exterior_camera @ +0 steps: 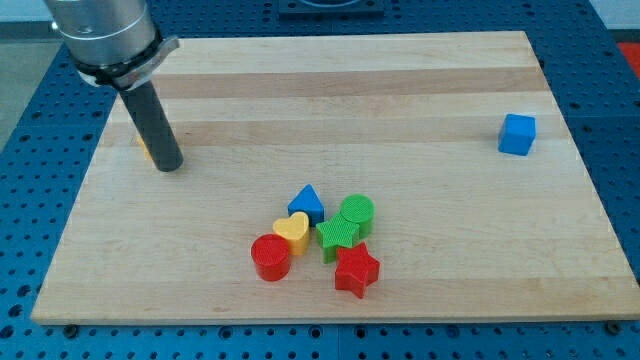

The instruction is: Move the red star to the top right of the yellow heart

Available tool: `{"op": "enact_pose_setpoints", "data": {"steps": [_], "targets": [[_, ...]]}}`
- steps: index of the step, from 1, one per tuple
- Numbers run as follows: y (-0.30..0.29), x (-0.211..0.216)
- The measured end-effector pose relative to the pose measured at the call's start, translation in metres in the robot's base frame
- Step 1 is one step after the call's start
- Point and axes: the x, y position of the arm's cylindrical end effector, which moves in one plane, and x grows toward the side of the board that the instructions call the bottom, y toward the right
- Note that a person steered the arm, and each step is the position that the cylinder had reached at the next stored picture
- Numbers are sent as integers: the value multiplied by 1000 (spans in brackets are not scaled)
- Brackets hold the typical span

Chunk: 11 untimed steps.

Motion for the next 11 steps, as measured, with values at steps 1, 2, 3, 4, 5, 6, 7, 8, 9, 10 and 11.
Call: {"op": "enact_pose_setpoints", "data": {"steps": [1,2,3,4,5,6,7,8,9,10,11], "targets": [[-8,-9],[-4,-1],[32,18],[46,35],[49,75],[54,127],[69,170],[93,185],[124,184],[176,184],[236,184]]}}
